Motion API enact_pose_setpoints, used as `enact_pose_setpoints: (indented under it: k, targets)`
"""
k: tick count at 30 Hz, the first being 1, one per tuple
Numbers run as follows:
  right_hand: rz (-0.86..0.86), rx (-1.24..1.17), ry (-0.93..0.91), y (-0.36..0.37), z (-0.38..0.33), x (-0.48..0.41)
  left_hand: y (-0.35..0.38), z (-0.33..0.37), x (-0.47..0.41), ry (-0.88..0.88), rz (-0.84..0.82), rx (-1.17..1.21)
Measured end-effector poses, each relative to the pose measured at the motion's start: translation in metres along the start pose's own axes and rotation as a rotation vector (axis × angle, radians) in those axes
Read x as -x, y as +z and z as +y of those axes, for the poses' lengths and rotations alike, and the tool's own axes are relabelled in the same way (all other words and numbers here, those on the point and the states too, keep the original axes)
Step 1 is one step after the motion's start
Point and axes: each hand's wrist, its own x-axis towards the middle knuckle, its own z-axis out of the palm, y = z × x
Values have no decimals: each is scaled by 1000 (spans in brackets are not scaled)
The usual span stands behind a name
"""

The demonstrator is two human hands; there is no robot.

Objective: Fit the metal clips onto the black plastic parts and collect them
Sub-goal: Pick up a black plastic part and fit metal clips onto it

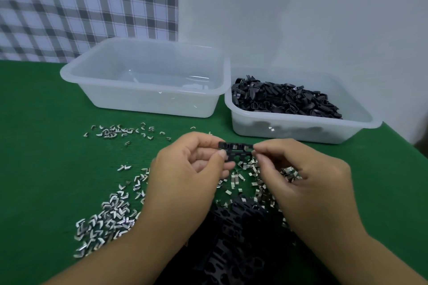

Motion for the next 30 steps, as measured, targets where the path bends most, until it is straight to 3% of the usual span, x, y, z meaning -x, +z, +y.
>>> enact_pose_setpoints:
  k: [9, 15, 30]
  targets:
    - [27, -19, -48, 6, -2, 2, 2, 0, 4, 22, -64, -26]
    - [4, -70, 79, 12, -3, 3, 2, -1, 6, 43, -88, -35]
    - [52, -19, 45, 12, -5, 2, 3, 2, 8, 30, -123, 27]
